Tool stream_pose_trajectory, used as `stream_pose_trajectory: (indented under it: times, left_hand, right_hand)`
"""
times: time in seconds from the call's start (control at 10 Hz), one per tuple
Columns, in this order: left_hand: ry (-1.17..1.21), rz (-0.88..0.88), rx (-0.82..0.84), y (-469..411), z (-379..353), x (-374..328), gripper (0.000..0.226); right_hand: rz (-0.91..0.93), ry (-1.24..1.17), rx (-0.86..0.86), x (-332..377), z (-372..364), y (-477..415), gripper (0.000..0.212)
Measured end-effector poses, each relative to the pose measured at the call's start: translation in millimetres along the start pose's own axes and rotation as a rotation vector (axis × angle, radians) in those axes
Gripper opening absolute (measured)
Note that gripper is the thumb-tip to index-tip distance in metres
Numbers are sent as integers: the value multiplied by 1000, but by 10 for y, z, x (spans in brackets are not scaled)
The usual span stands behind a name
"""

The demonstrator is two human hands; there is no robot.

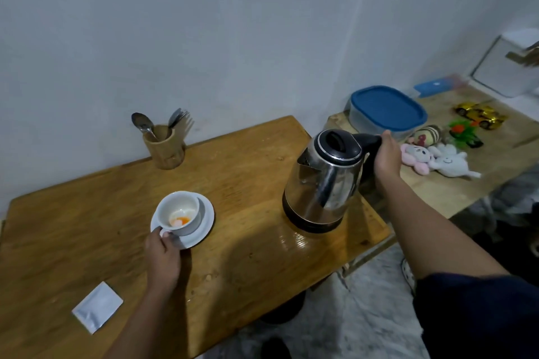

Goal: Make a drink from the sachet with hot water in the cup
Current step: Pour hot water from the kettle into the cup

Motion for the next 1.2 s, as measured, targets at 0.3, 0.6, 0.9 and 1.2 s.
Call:
stream_pose_trajectory:
  times: [0.3,0.6,0.9,1.2]
  left_hand:
    - [-41,43,4,-23,-22,0,34]
    - [-41,65,8,-16,-15,-13,34]
    - [-47,73,7,-15,-3,-33,33]
    - [-57,70,45,1,9,-42,33]
  right_hand:
    - [80,113,-8,40,66,50,50]
    - [162,205,-47,-30,132,15,59]
    - [178,85,-71,-228,325,220,38]
    - [-123,-211,104,-551,353,182,32]
Point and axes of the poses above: each hand's wrist, its own y-axis away from the middle knuckle, its own z-axis out of the back of the hand, x = y × z, the point moved 5 cm from there along -y, towards the middle knuckle, and after that the axes turned 13 degrees about -z, right-handed, at the moved point
